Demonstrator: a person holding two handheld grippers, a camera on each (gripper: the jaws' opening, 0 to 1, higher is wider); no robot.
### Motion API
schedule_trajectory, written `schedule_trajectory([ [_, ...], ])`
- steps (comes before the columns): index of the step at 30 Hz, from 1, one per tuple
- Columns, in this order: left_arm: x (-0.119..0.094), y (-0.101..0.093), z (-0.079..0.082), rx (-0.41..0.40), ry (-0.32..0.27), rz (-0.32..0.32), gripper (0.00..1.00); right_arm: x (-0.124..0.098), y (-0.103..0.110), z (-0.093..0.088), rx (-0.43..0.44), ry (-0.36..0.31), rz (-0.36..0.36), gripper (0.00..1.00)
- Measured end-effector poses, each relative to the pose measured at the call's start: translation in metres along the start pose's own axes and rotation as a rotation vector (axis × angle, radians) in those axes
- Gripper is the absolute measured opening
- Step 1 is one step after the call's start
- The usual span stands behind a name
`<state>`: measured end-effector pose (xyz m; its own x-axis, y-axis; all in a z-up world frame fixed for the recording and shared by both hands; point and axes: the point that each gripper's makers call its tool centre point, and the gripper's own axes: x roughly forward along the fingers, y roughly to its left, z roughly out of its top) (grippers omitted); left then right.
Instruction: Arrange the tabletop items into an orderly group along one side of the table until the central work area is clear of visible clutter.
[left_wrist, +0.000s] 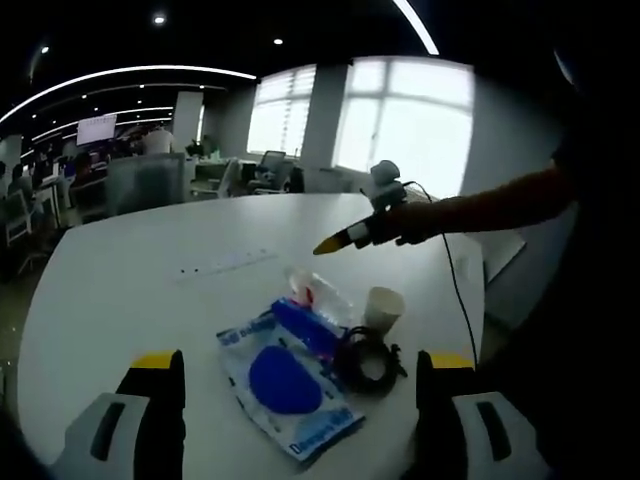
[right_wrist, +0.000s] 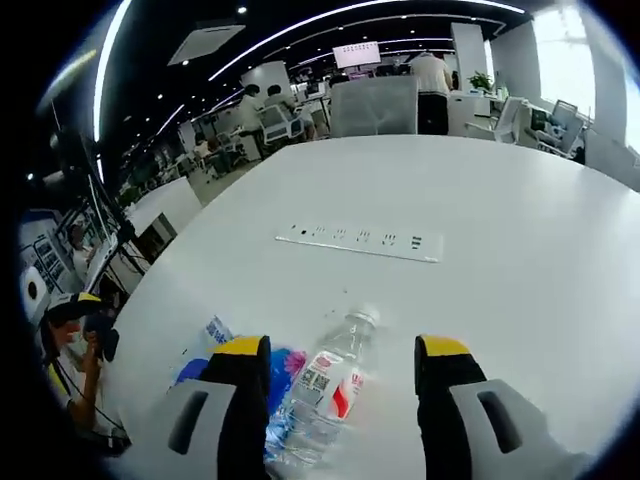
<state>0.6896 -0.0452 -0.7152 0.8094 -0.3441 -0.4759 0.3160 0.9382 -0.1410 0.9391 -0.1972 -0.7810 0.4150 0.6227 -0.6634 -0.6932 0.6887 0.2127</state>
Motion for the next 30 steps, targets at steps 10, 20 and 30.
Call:
schedule_trajectory([
  [10, 0.005, 0.003, 0.002, -0.016, -0.021, -0.008, 0.94, 0.026, -0.008, -0.007, 0.058, 0.047, -0.04, 0.47],
  [20, 0.007, 0.007, 0.003, -0.017, -0.028, -0.022, 0.93, 0.059, -0.021, -0.009, 0.074, 0.08, -0.129, 0.42],
  [30, 0.01, 0.021, -0.004, -0.036, -0.015, -0.015, 0.92, 0.081, -0.026, -0.012, 0.093, 0.103, -0.171, 0.35],
])
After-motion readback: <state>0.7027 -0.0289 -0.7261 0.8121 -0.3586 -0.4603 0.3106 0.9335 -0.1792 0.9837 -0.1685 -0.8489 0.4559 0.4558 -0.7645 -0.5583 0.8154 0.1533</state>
